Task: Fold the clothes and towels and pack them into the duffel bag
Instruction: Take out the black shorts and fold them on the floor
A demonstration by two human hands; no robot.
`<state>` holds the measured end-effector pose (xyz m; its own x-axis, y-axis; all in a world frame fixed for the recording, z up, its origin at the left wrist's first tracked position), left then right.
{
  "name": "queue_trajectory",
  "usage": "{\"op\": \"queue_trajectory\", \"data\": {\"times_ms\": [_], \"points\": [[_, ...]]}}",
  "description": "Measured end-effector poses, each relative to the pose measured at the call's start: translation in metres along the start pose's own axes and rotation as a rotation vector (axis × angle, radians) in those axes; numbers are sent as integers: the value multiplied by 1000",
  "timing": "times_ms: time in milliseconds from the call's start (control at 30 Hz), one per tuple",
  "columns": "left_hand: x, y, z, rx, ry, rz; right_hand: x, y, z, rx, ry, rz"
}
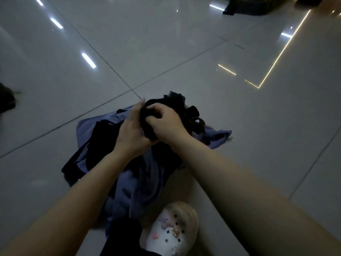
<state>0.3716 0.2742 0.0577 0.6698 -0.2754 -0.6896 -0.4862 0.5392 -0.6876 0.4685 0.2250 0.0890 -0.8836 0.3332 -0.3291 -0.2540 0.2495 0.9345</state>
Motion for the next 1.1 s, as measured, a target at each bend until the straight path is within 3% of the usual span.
{"op": "queue_trajectory", "data": {"times_ms": [67, 233, 300, 367, 433, 500, 567, 700, 833, 933, 1033, 1100], "points": [[-23, 18, -1, -57, -85, 16, 6, -1, -2, 49, 72, -7], [-10, 42, -1, -59, -115, 185, -62, -79, 12, 311, -94, -46], [16, 42, 14, -103, -6, 236, -93, -119, 11, 436, -188, 24], [50, 48, 24, -176, 206, 333, -115, -157, 2, 557, -278, 89], [78, 59, 26, -234, 439, 507, -120, -191, -3, 649, -282, 149], [89, 64, 25, -201, 530, 687, -112, -218, -7, 739, -229, 155], [83, 60, 26, -124, 468, 764, -99, -229, -7, 794, -186, 156], [28, 73, 18, -75, 232, 655, -76, -220, 11, 723, -116, 134], [-72, 116, -9, -335, -47, 537, -62, -186, 32, 593, -81, 49], [-148, 129, -41, -471, -195, 613, -50, -155, 45, 512, -22, -30], [-198, 132, -65, -512, -249, 706, -28, -130, 52, 438, 70, -98], [-199, 140, -73, -533, -155, 728, -4, -120, 49, 410, 142, -134]]}}
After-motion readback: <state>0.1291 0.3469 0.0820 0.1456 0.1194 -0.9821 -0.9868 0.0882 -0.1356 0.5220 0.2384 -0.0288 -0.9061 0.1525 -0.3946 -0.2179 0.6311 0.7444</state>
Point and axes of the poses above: each hand's wrist, its own z-axis towards the middle knuckle, its own x-axis out of the palm, y = z × x, the point moved 9 cm from there along z, towards the middle knuckle, and after that the axes turned 3 degrees about x, right-handed, at the moved point
